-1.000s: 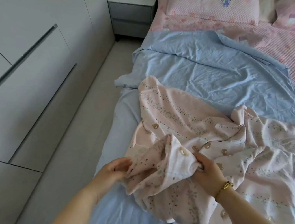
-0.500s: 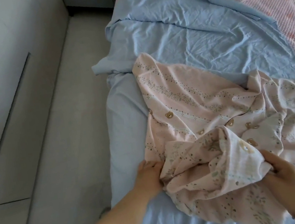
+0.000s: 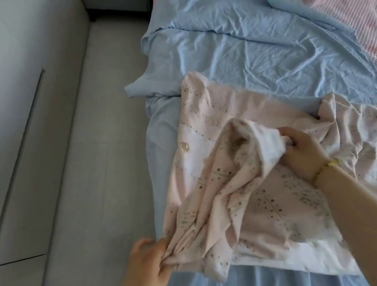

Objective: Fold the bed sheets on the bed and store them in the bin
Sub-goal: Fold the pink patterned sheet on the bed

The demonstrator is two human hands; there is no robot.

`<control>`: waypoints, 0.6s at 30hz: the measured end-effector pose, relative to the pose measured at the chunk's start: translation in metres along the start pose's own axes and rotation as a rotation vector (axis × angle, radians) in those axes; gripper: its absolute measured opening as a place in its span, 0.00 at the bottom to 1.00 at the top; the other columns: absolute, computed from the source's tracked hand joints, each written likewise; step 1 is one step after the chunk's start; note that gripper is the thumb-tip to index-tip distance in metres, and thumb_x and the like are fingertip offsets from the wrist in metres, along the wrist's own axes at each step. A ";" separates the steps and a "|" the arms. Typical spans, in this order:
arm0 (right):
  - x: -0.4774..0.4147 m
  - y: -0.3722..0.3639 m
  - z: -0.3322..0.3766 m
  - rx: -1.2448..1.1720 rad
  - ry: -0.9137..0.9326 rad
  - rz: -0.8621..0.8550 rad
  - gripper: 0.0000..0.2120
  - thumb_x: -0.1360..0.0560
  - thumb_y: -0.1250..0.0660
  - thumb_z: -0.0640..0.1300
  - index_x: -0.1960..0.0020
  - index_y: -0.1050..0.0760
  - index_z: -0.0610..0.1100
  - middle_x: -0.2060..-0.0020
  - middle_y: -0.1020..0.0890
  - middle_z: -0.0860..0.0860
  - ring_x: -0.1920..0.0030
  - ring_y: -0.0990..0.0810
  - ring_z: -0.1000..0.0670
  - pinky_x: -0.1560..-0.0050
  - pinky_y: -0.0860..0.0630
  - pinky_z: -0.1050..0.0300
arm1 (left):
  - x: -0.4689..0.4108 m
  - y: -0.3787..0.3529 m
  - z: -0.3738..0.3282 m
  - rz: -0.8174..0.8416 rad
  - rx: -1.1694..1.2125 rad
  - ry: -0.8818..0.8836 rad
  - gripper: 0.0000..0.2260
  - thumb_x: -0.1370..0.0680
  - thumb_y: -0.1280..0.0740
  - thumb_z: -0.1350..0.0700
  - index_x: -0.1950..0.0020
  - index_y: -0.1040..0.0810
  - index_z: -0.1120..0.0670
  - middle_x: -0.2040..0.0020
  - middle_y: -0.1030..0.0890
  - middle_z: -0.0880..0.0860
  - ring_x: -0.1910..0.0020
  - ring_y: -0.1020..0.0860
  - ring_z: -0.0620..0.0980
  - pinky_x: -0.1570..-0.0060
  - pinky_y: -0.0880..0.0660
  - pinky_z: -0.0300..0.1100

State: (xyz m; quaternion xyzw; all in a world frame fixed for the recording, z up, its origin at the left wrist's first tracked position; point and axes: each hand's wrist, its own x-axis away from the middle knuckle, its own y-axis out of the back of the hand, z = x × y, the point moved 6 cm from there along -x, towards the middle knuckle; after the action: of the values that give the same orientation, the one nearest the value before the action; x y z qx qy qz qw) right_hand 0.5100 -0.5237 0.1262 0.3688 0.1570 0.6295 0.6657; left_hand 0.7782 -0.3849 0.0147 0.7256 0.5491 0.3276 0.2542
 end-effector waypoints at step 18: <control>-0.070 -0.138 -0.063 0.069 -0.407 0.344 0.35 0.26 0.33 0.47 0.26 0.47 0.41 0.30 0.36 0.42 0.32 0.34 0.43 0.35 0.37 0.56 | -0.007 -0.022 0.036 -0.179 0.585 0.592 0.13 0.27 0.35 0.43 0.48 0.29 0.47 0.53 0.20 0.41 0.48 0.24 0.42 0.49 0.32 0.40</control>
State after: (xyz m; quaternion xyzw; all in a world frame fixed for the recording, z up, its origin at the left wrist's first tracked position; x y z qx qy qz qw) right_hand 0.5560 -0.5634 -0.0298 0.5314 -0.0236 0.6405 0.5539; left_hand 0.7902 -0.3862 -0.0270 0.5910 0.7292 0.3289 -0.1038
